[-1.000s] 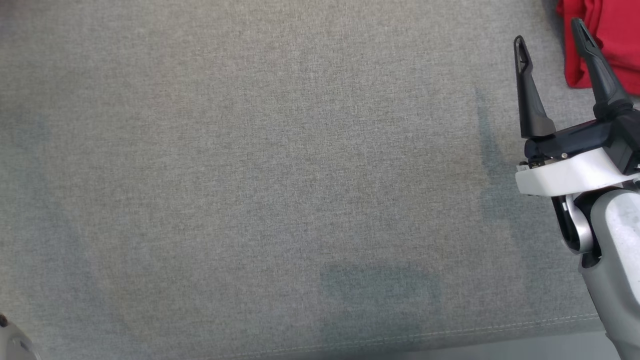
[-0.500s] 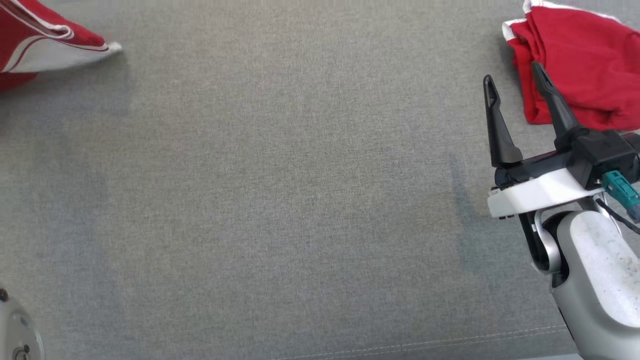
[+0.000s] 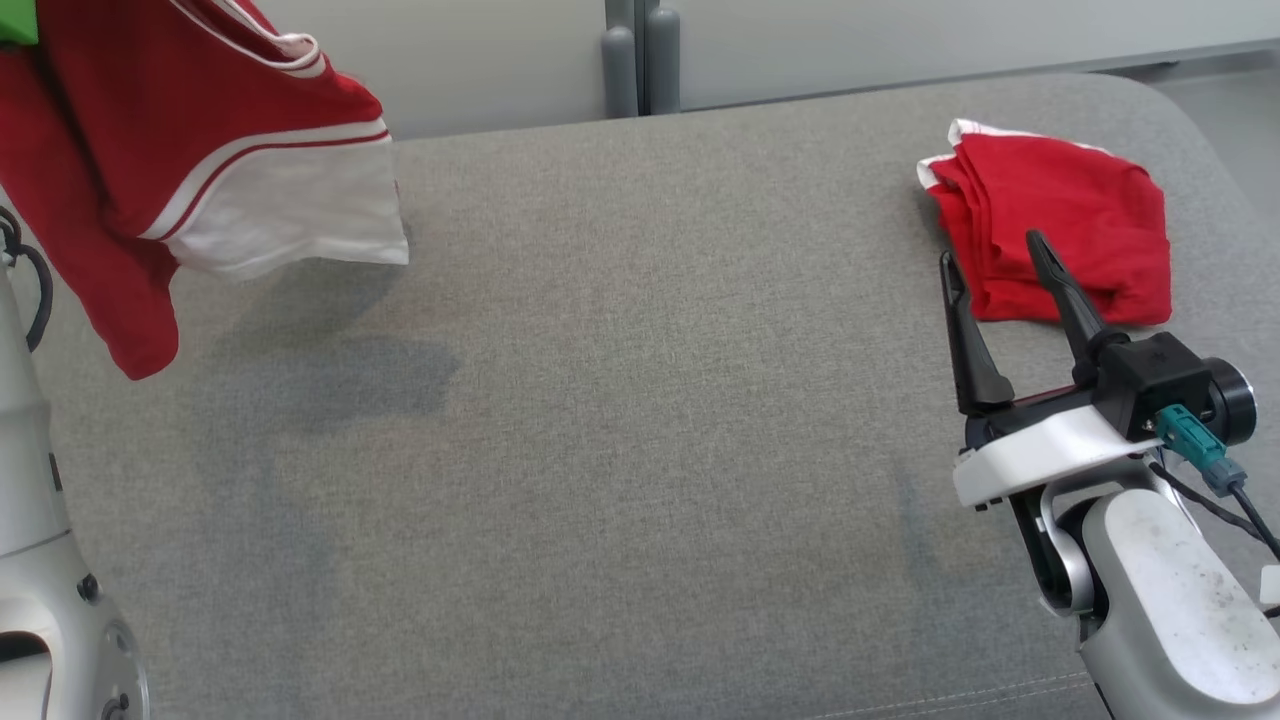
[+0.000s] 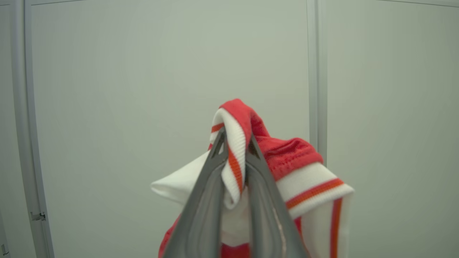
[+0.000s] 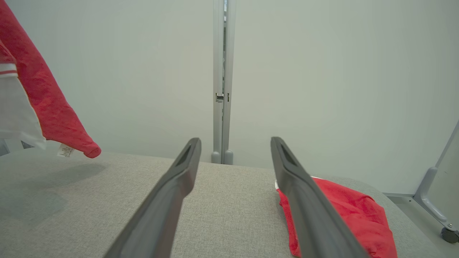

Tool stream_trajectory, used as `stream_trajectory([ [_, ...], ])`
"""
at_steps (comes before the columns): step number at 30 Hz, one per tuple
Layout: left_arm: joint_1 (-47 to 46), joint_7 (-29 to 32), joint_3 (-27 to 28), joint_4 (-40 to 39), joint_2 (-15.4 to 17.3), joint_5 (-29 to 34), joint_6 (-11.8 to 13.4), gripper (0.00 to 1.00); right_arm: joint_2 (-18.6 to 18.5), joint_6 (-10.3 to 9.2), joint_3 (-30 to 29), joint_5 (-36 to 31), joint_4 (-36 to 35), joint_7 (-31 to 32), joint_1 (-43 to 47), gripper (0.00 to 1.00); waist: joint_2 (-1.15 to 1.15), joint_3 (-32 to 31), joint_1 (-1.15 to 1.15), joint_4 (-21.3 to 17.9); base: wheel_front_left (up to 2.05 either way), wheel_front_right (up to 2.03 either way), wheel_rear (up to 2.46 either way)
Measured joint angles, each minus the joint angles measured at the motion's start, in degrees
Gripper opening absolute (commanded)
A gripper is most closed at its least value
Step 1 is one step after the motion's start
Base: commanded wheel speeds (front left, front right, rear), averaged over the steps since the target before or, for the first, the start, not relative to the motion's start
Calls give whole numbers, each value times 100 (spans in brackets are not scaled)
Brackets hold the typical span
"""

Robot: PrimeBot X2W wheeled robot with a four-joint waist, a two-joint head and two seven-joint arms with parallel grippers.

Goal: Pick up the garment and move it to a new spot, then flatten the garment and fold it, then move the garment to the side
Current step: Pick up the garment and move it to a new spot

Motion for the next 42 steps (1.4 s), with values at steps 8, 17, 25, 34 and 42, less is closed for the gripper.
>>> stream_trajectory([
  [8, 310, 170, -82, -481, 86, -105, -31, 0, 24, -5, -40, 118, -5, -1, 309, 100, 0, -543, 0, -143, 0, 0, 0],
  [17, 1151, 515, -426, -632, -234, -231, -31, 0, 57, -7, -26, 148, -77, -2, 418, 100, 0, -566, 0, -276, 0, 0, 0],
  [25, 2083, 565, -989, -417, -927, -579, -32, 0, 129, 2, 108, 148, -185, -7, 404, 100, 0, -402, 0, -472, 0, 0, 0],
  [34, 2305, 353, -1470, 81, -815, -711, 64, 0, 185, 37, 222, 137, -237, -7, 329, 100, 0, -144, 0, -972, 0, 0, 0],
  [42, 2365, -5, -2353, 460, -782, -716, 175, 0, 303, 101, 382, 137, -219, -7, 225, 100, 0, 133, 0, -1558, 0, 0, 0],
])
